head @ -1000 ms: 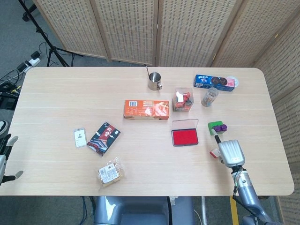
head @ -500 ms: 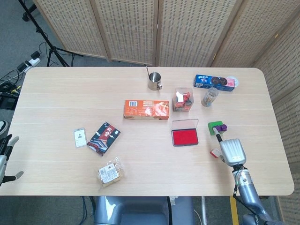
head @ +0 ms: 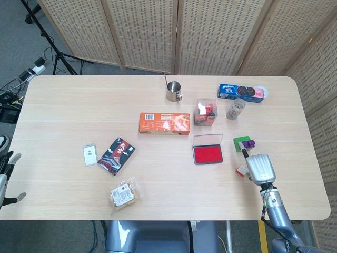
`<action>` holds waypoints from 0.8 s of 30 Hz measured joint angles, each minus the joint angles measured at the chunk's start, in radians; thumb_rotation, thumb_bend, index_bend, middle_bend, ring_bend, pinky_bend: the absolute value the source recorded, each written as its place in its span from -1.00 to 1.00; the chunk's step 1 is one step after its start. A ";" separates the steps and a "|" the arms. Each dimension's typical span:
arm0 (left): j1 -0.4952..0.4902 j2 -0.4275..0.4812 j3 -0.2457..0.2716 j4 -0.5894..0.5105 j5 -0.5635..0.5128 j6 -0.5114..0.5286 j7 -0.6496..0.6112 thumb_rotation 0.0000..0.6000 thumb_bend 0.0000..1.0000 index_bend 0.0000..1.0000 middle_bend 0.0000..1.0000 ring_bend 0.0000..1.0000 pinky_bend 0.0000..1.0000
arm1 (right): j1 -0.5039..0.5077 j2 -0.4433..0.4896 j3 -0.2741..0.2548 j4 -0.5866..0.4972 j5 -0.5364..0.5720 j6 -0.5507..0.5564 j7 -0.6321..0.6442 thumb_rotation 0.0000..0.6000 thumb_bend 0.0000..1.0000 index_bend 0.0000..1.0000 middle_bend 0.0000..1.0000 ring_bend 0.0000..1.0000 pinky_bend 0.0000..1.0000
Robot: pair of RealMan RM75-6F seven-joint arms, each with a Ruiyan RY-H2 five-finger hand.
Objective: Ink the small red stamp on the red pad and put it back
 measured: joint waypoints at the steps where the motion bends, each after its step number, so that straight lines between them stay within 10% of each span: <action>1: 0.000 0.000 0.000 0.000 0.000 -0.001 0.000 1.00 -1.00 -1.00 -1.00 -1.00 -1.00 | 0.002 -0.002 0.001 0.005 0.004 -0.002 -0.002 1.00 -1.00 -1.00 1.00 1.00 1.00; 24: 0.000 0.001 0.001 0.001 -0.006 -0.004 0.004 1.00 -1.00 -1.00 -1.00 -1.00 -1.00 | 0.013 -0.010 0.002 0.049 0.002 0.009 0.011 1.00 -1.00 -1.00 1.00 1.00 1.00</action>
